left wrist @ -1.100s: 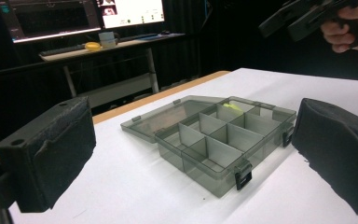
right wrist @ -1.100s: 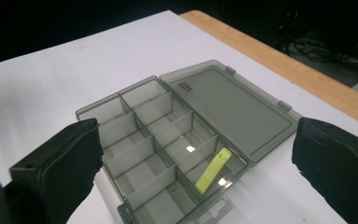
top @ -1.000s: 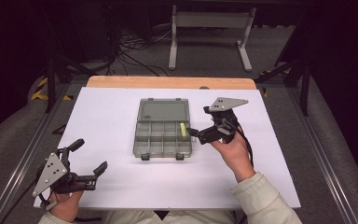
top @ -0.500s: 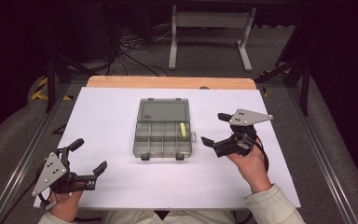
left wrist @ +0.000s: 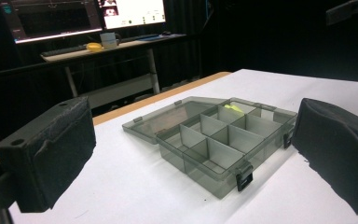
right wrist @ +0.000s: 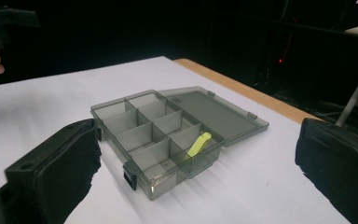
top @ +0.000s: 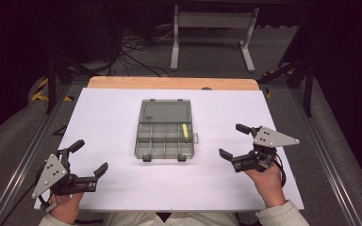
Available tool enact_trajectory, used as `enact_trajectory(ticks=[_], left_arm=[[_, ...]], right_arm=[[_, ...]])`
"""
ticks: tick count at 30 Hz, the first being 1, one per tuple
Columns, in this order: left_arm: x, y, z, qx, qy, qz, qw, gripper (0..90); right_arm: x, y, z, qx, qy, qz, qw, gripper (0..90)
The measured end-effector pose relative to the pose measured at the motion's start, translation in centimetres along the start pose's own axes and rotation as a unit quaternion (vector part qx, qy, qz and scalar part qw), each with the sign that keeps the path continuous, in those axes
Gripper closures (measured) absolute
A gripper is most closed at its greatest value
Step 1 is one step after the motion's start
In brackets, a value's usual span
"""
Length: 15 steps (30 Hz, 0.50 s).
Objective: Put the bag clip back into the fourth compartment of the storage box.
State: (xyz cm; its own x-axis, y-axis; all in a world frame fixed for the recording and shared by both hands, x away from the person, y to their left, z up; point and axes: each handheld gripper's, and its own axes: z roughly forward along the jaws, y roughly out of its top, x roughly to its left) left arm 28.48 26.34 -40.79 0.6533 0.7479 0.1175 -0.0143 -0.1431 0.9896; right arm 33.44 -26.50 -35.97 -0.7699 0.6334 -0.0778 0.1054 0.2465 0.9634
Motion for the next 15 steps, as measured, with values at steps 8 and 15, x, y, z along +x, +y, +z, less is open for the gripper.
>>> enact_trajectory(ticks=[8, 15], left_arm=[[0.0, 0.0, -0.1, -0.001, -0.001, 0.000, 1.0000, 0.0], [0.0, 0.0, 0.0, 0.000, -0.002, -0.001, 1.0000, 0.1]], right_arm=[[-0.1, -3.2, -1.6, -0.024, -0.027, 0.006, 0.9993, 0.3], [-0.5, -5.4, -2.4, -0.017, -0.055, 0.020, 0.9981, 0.3]])
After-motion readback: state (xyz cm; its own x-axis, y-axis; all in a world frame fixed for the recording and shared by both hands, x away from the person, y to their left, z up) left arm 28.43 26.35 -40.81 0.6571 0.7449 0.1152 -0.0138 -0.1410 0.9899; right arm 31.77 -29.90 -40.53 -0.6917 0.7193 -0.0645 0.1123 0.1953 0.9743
